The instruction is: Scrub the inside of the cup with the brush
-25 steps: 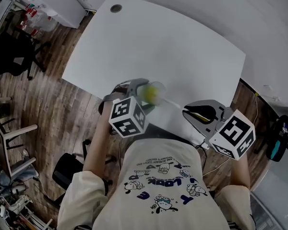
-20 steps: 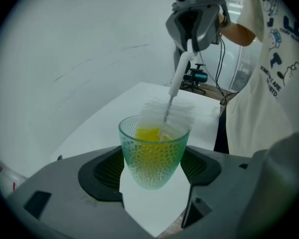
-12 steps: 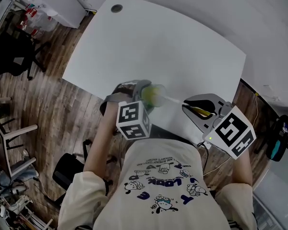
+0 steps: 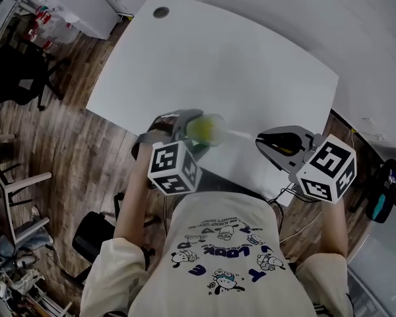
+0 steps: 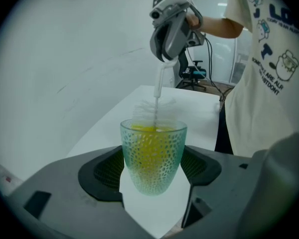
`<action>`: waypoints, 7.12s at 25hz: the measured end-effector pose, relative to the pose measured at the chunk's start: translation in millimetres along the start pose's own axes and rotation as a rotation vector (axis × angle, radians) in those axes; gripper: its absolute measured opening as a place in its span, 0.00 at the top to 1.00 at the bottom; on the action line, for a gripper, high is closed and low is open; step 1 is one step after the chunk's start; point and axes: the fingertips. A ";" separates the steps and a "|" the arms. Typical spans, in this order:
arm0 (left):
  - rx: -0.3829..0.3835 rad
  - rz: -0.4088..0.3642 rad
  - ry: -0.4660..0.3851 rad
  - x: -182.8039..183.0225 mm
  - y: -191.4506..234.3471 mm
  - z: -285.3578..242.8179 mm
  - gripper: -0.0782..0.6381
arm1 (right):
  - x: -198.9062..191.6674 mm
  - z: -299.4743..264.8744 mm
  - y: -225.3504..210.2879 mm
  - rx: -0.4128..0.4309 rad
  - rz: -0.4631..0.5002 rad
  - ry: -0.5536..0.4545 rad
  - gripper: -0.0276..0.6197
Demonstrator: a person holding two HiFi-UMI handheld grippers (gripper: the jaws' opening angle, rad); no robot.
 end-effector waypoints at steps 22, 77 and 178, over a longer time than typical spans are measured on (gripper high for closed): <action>0.018 0.017 0.002 1.8 20.8 -0.7 0.40 | 18.7 0.9 35.2 -0.005 0.121 0.000 0.89; -0.013 -0.110 -0.029 13.7 11.7 2.3 0.40 | 18.8 14.0 12.2 0.083 -0.068 -0.054 0.89; 0.015 -0.004 -0.096 8.7 15.7 13.2 0.39 | 21.7 12.7 10.2 0.041 -0.162 -0.072 0.89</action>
Point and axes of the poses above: the fingertips, and each gripper's own axes: z backward along the fingers, y to its left, x out of its top, and after that the axes turned 4 degrees about -z, right-handed
